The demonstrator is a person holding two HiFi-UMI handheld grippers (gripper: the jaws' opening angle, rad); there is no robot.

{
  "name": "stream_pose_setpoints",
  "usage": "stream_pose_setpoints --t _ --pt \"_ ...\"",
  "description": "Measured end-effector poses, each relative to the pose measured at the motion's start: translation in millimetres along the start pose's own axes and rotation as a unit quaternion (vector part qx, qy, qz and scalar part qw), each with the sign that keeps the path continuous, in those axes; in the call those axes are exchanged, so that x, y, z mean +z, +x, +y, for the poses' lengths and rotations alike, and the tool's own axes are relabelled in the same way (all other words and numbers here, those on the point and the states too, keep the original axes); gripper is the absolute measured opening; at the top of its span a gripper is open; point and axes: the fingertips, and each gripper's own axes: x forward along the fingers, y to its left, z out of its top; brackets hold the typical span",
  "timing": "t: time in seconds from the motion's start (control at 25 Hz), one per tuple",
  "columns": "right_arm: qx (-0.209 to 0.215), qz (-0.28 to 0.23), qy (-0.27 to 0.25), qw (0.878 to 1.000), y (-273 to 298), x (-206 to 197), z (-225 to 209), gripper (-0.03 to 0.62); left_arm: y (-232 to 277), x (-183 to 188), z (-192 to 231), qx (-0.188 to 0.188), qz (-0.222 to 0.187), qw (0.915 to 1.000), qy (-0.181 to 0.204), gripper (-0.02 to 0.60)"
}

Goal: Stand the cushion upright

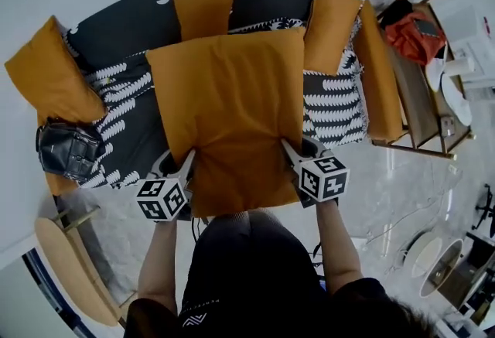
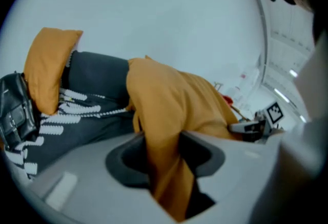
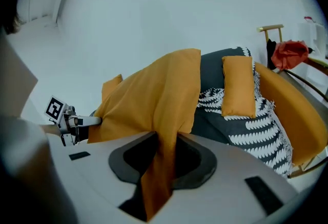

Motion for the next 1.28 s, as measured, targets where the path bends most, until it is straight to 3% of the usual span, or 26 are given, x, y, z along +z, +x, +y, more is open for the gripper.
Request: stream_pose_setpoints --t 0.56,0.8,1.28 --pt "0.055 -0.026 -0.06 0.996 22 80 72 0.092 -66 68 41 0.069 -0.099 0.9927 -0.005 0.184" --pt "0.072 -0.036 -0.085 0.993 51 110 116 0.091 -90 94 83 0.092 -0.131 0.9871 -0.004 0.183" --pt "0.067 -0.067 -0.091 0.991 136 187 198 0.091 -109 178 193 0.09 -0.158 0.9833 0.003 0.179"
